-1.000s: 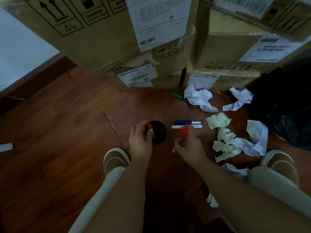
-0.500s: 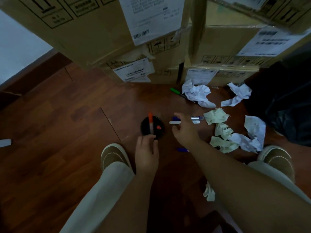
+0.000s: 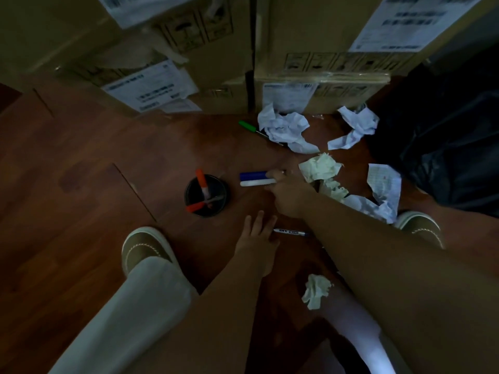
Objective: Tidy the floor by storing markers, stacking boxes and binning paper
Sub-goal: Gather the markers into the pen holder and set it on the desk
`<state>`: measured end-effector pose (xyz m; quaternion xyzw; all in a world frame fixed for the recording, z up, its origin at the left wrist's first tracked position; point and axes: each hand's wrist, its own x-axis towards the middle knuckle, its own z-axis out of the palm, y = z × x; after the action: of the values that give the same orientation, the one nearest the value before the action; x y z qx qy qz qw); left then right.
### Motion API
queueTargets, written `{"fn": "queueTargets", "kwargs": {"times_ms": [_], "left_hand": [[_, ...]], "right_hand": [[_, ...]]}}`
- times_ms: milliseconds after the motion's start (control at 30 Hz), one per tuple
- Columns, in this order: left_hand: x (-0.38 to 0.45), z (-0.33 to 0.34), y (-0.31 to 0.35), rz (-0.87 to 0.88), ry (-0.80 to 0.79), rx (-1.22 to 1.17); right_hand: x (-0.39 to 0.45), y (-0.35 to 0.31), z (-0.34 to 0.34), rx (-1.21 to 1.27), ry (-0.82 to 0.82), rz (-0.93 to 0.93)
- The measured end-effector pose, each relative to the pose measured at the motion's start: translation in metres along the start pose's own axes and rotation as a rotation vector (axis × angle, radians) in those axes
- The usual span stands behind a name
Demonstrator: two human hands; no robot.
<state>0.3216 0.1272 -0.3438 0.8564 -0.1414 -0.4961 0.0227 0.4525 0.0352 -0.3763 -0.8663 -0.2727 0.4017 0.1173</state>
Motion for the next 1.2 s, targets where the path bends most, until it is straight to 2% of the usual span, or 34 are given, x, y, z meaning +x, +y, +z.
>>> {"fn": "queueTargets", "kwargs": {"times_ms": [100,300,367,467,533,600,667,733,833,900,933,1033,1133,1200], "left_hand": [[0.003,0.002,-0.006,-0.022,-0.098,0.023],[-0.005,0.012,-0.022,-0.046,0.042,-0.261],[-0.011,0.013,-0.031,-0.042,0.138,-0.406],[-0.025,0.019,-0.041,-0.001,0.263,-0.367],[-0.040,0.025,-0.046,0.033,0.354,-0.461],[-0.055,0.029,-0.049,0.056,0.512,-0.564],[-0.072,0.027,-0.053,0.016,0.652,-0.637],[-0.089,0.019,-0.058,-0.071,0.822,-0.725],[-0.113,-0.006,-0.069,-0.302,1.002,-0.987],[-0.119,-0.018,-0.082,-0.438,1.040,-1.105],[-0.120,-0.020,-0.090,-0.469,1.062,-1.050],[-0.115,-0.020,-0.109,-0.487,0.993,-0.854],[-0.107,-0.021,-0.116,-0.466,0.853,-0.760],[-0.101,-0.025,-0.116,-0.450,0.788,-0.722]], "right_hand": [[0.002,0.000,0.006,0.032,-0.016,0.034],[0.005,-0.001,0.012,-0.023,-0.048,0.001],[0.002,-0.006,0.014,-0.111,-0.020,-0.065],[-0.005,-0.009,0.019,-0.271,-0.028,-0.187],[-0.007,-0.009,0.020,-0.308,-0.024,-0.159],[-0.010,-0.009,0.018,-0.337,-0.066,-0.098],[-0.014,-0.011,0.015,-0.331,-0.135,-0.025],[-0.020,-0.013,0.014,-0.216,-0.117,0.080],[-0.029,-0.017,0.011,0.143,0.008,0.207],[-0.033,-0.025,0.006,0.380,0.118,0.176],[-0.035,-0.031,0.001,0.460,0.176,0.142],[-0.035,-0.059,-0.022,0.624,0.261,0.069],[-0.031,-0.088,-0.039,0.800,0.252,0.012],[-0.027,-0.102,-0.044,0.811,0.255,-0.021]]}}
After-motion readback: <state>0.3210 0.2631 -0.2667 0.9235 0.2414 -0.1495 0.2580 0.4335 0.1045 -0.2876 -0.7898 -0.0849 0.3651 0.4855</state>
